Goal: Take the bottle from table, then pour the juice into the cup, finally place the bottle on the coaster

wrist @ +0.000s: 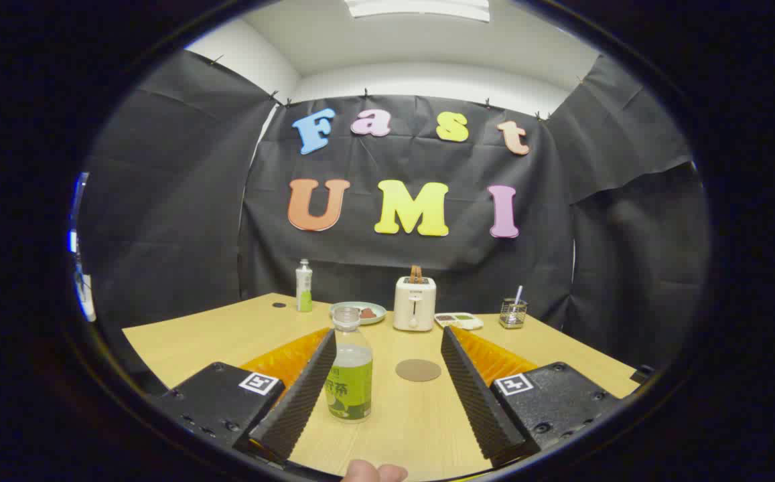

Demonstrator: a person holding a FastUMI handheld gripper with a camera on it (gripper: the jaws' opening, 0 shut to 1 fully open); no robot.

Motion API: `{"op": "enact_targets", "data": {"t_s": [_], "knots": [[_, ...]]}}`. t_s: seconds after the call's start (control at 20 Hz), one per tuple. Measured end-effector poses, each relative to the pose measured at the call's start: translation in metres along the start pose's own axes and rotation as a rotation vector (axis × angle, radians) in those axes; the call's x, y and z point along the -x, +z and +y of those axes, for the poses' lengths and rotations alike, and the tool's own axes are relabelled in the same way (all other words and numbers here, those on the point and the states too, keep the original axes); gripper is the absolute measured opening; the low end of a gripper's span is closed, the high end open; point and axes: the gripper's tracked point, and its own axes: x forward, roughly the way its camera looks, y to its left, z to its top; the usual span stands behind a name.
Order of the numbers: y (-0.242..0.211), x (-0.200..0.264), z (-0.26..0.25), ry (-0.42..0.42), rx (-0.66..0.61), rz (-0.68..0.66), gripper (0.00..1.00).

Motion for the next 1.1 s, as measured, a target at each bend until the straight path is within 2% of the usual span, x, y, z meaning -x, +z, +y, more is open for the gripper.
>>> {"op": "enact_targets", "data": {"t_s": [1.1], "knots": [[-0.002,0.003,0.011,0.005,-0.034,0.004,1.00]]}}
